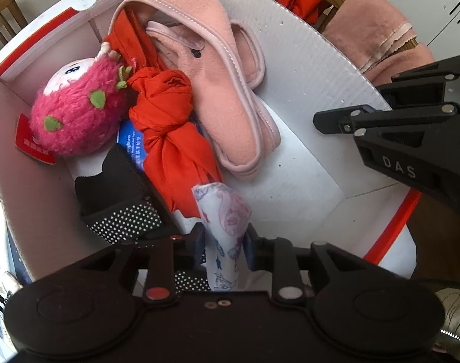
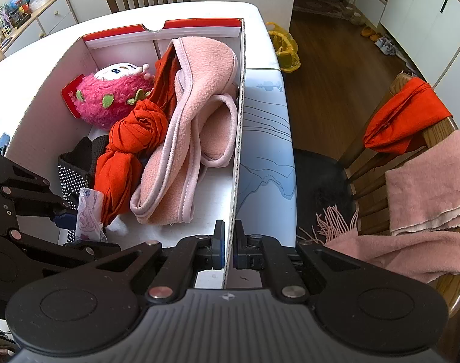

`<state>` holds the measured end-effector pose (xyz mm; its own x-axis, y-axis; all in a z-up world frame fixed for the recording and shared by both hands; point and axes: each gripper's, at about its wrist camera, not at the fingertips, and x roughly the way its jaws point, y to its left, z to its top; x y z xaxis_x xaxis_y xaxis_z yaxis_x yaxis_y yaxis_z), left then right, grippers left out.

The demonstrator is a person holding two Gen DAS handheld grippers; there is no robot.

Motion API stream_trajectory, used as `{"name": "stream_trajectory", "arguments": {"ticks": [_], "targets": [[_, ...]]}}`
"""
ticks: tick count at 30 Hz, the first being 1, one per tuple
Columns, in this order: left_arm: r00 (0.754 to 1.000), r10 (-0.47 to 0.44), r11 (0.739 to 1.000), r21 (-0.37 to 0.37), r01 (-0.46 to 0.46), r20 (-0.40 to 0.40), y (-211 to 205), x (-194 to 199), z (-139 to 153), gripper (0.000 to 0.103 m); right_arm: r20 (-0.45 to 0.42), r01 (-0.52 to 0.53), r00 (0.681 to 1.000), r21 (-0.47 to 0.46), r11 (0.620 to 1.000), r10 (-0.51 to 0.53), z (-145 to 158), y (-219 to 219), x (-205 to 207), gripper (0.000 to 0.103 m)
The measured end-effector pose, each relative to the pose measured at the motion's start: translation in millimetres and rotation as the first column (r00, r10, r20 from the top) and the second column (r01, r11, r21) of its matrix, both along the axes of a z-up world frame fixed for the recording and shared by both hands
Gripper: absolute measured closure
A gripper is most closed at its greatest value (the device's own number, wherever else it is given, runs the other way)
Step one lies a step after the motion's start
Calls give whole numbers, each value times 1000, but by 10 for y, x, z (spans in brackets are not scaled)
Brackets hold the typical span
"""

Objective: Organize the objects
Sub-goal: 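Carry the white patterned mask into the shoebox and open the left gripper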

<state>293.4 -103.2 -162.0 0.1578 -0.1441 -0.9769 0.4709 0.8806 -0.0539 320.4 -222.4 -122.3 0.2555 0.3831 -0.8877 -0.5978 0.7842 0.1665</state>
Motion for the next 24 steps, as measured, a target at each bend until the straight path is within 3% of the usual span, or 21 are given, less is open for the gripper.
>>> {"name": "stream_trajectory", "arguments": {"ticks": [12,24], "targets": [[996,26,999,-39,-23,85,158,-92,239,44,-1,-1,1000,0,1000,1,2,-3,-2,99],[985,69,994,-93,-55,160,93,-122,647,29,4,-1,1000,-6,1000,2,14,-23,-16,99]]}}
